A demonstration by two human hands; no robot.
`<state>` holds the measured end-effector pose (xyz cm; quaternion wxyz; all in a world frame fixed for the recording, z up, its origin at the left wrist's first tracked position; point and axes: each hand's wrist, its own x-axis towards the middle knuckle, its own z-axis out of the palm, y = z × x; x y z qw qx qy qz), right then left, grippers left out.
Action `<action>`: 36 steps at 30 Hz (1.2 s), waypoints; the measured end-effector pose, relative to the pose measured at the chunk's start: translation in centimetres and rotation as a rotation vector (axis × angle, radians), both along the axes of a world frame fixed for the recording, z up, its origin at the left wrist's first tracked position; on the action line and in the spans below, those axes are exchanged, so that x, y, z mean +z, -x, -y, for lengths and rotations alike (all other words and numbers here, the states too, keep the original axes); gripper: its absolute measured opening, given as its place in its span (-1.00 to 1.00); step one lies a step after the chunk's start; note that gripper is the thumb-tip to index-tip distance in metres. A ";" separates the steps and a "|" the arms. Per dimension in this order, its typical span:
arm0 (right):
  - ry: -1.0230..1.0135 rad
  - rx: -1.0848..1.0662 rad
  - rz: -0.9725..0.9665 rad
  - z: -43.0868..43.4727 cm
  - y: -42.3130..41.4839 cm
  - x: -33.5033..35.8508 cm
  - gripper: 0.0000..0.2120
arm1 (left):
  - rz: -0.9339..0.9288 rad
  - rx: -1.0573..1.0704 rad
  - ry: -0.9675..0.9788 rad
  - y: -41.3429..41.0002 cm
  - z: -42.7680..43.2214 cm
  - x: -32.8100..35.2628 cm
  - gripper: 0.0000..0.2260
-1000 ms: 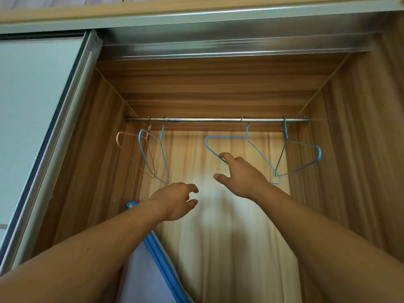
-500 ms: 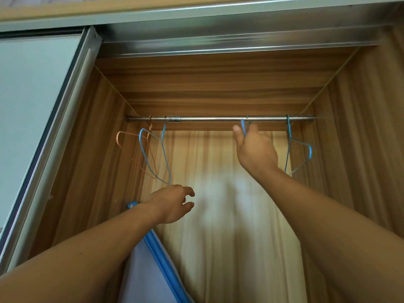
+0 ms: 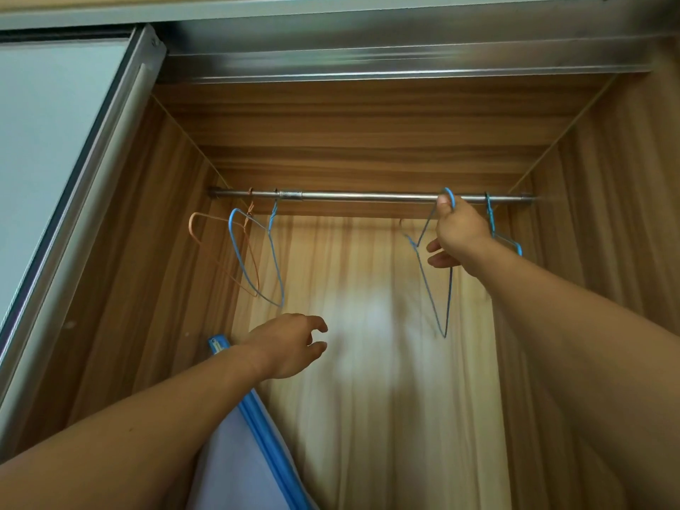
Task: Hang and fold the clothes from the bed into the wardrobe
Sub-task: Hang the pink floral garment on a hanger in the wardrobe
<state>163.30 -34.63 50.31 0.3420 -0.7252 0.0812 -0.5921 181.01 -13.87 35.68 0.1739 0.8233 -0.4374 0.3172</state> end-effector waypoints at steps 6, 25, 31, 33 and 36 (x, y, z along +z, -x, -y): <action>-0.061 0.076 -0.188 0.0 -1.3 -3.9 -0.44 | -0.384 -0.185 0.179 -0.2 1.1 -2.9 -0.70; 1.215 0.059 -0.522 -6.6 0.4 -29.6 -0.30 | -1.393 -0.304 0.766 0.4 1.1 -10.2 -0.84; 1.133 0.153 -0.677 -5.0 -1.3 -37.3 -0.43 | -1.352 -0.341 0.676 1.9 1.0 -13.8 -0.61; 0.924 0.137 -0.642 -2.6 -2.5 -39.8 -0.63 | -1.277 -0.285 0.568 2.1 0.7 -15.2 -0.50; 0.679 -0.024 -0.859 2.0 -4.3 -44.0 -0.67 | -1.212 -0.193 0.543 1.6 0.0 -17.1 -0.51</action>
